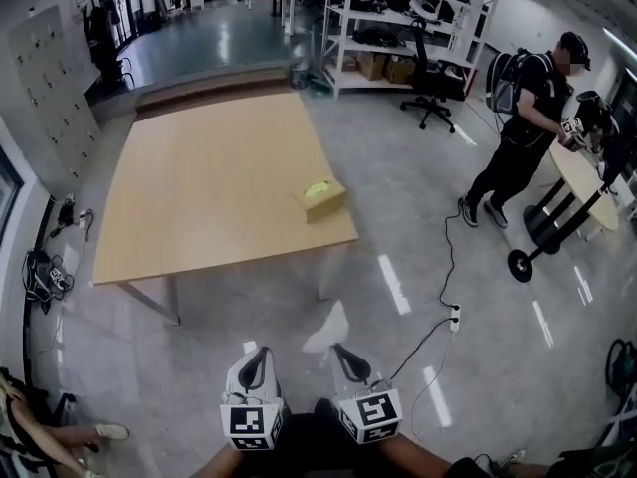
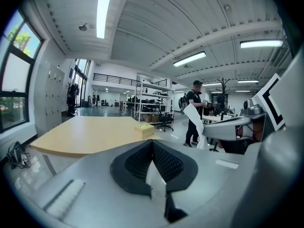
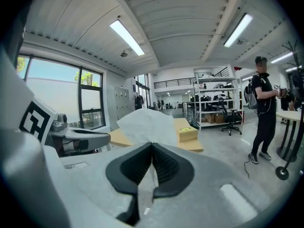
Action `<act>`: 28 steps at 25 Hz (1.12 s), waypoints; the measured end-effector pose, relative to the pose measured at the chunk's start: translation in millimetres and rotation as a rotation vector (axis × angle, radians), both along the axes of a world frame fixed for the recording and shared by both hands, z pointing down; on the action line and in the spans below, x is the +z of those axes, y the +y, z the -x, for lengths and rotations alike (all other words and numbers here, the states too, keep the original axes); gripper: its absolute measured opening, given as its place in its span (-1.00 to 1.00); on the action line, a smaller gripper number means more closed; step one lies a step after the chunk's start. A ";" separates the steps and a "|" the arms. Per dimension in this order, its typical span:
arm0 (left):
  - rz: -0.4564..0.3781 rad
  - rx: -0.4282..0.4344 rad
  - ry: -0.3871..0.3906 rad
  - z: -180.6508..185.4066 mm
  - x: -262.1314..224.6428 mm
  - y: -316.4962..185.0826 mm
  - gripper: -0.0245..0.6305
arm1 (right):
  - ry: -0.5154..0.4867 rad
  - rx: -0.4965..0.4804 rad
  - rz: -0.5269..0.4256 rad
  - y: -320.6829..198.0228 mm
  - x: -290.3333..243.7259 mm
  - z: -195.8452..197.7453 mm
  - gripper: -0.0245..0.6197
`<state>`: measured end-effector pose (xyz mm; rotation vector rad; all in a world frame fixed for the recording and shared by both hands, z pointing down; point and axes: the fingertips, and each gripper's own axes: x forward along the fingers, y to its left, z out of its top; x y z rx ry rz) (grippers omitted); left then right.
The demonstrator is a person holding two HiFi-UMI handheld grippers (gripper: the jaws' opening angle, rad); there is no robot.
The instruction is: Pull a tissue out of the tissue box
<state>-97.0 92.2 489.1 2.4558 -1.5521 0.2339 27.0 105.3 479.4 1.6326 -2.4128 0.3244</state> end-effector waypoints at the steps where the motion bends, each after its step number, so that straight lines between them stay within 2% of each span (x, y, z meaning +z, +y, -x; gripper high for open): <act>1: -0.001 -0.007 -0.003 -3.5 -1.0 6.2 -0.87 | -0.002 -0.002 0.002 6.2 0.7 -4.4 -0.93; 12: 0.015 -0.033 -0.007 -37.5 14.3 48.7 -0.87 | 0.025 0.002 0.031 56.6 18.6 -45.1 -0.94; 28: 0.018 0.008 -0.018 -60.7 17.2 44.7 -0.87 | 0.029 0.008 0.056 60.3 22.7 -64.4 -0.94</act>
